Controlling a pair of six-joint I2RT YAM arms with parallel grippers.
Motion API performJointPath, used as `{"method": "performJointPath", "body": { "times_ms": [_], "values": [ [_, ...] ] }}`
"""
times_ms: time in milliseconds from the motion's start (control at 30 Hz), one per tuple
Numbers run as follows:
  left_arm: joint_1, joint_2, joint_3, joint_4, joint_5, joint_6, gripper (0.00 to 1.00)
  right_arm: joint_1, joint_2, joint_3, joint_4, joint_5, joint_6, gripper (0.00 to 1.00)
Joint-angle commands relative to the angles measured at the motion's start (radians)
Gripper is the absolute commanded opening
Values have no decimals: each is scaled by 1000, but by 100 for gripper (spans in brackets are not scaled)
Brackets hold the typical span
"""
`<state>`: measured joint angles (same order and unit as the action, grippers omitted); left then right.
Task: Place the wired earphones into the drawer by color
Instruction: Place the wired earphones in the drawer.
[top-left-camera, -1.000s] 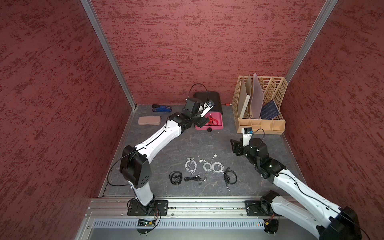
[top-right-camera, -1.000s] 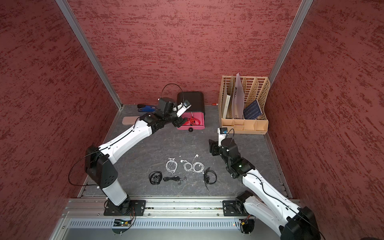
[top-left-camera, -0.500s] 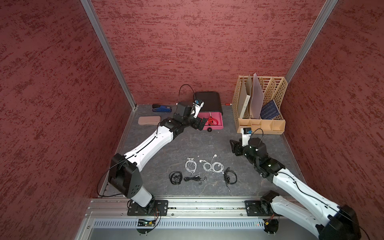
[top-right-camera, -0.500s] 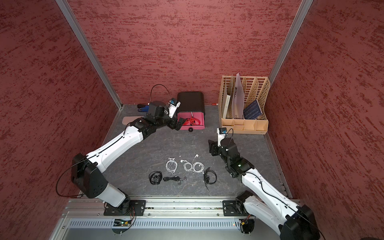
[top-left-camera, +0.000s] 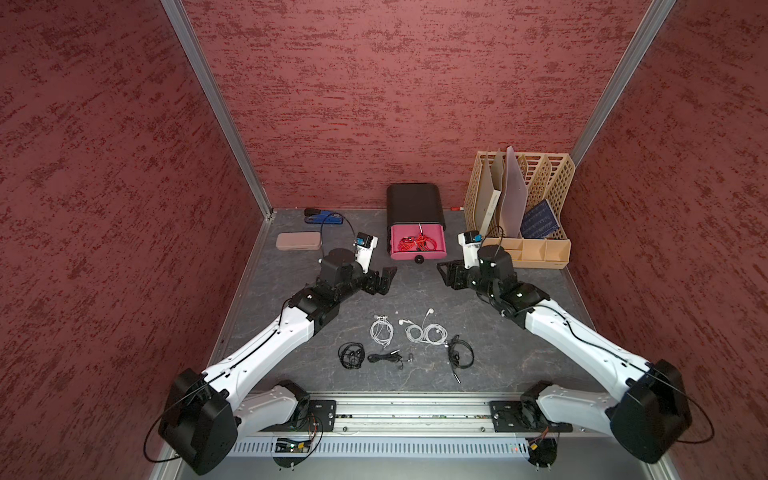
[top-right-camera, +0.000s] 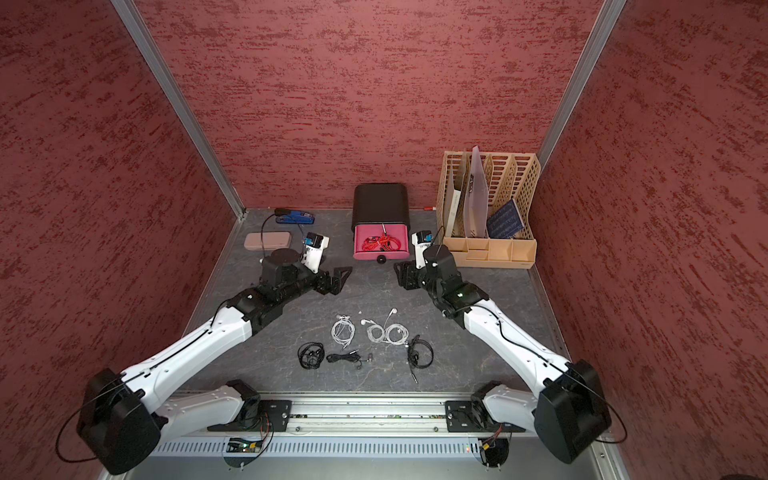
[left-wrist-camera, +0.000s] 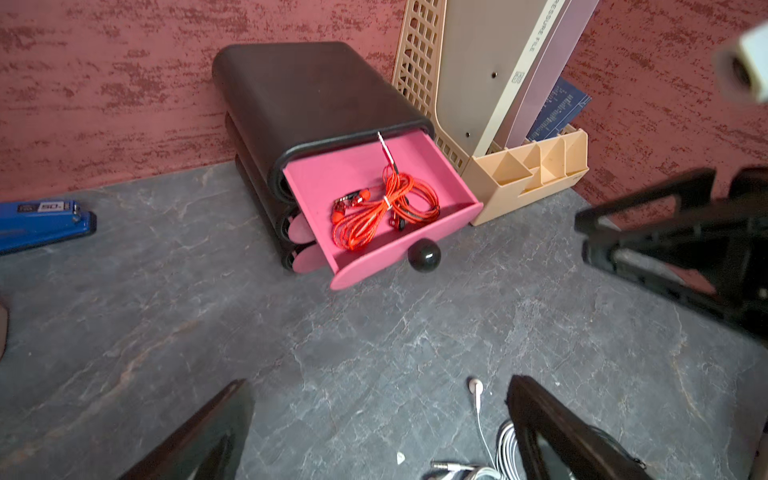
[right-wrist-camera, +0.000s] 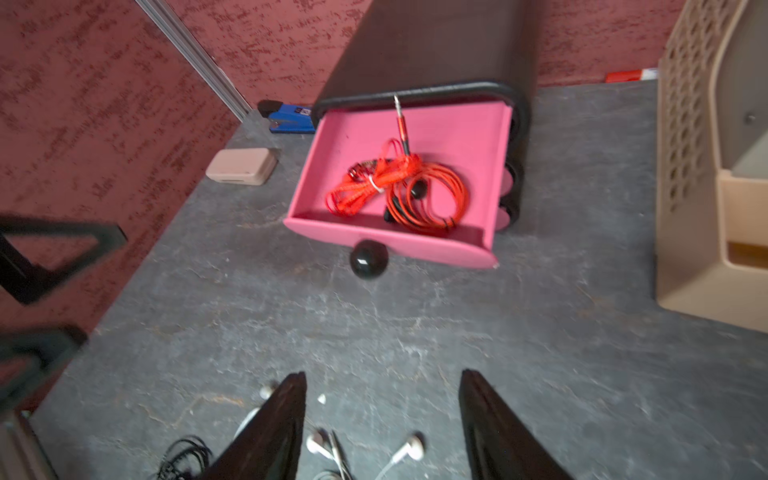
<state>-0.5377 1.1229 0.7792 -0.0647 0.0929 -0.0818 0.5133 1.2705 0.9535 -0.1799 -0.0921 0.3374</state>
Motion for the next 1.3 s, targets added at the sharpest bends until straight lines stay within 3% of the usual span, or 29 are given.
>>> {"method": "performJointPath", "body": {
  "times_ms": [0, 267, 633, 1267],
  "values": [
    [2, -52, -89, 126, 3, -18, 100, -4, 96, 121, -66, -49, 25, 62],
    [4, -152, -292, 337, -24, -52, 100, -4, 315, 347, -128, -22, 13, 58],
    [4, -155, -297, 333, -40, -41, 100, -4, 489, 515, -166, 34, -25, 58],
    [4, -153, -298, 335, -43, -36, 100, -6, 662, 702, -185, 132, -78, 60]
  ]
}}
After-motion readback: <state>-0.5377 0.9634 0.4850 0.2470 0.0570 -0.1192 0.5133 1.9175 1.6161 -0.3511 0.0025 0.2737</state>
